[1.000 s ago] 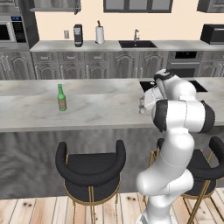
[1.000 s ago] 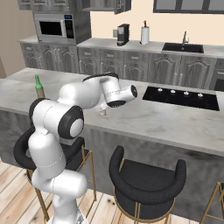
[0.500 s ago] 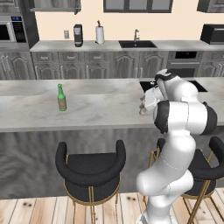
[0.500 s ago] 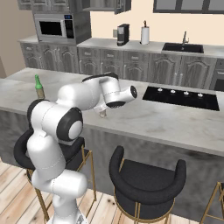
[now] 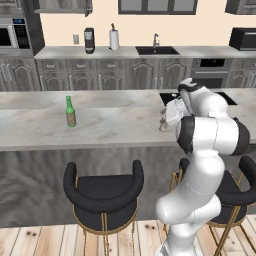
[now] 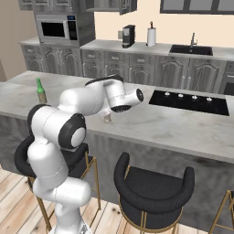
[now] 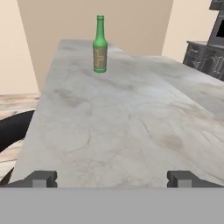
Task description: Get the candle and the beer from the cabinet and move them to the dining counter.
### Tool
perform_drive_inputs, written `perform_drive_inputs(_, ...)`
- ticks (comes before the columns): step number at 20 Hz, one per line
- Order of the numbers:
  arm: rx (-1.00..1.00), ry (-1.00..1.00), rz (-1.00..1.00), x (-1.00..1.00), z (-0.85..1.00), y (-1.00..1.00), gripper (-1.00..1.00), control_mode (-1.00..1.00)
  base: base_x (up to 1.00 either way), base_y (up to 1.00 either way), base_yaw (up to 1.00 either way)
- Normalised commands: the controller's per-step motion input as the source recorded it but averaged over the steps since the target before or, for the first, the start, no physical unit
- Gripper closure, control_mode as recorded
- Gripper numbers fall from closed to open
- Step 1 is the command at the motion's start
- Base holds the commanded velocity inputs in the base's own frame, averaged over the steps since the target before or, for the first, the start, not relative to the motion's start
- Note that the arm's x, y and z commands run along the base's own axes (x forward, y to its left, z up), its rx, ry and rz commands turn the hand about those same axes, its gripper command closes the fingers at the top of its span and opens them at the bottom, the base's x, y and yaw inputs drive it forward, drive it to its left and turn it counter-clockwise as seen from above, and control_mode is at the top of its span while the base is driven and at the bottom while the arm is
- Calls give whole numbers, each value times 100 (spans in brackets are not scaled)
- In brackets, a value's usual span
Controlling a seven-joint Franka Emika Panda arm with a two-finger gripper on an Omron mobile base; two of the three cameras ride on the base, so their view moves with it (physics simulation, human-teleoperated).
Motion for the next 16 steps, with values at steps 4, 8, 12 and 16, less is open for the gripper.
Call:
perform_drive_inputs(4,0,0,0,-16,26,0,-100,-100,0,0,0)
perform_drive_inputs(8,0,0,0,-20,36,0,-100,-100,0,0,0)
perform_drive_inputs(12,0,0,0,-24,45,2,-100,-100,0,0,0)
perform_drive_inputs(16,0,0,0,-27,43,7,-100,-100,0,0,0)
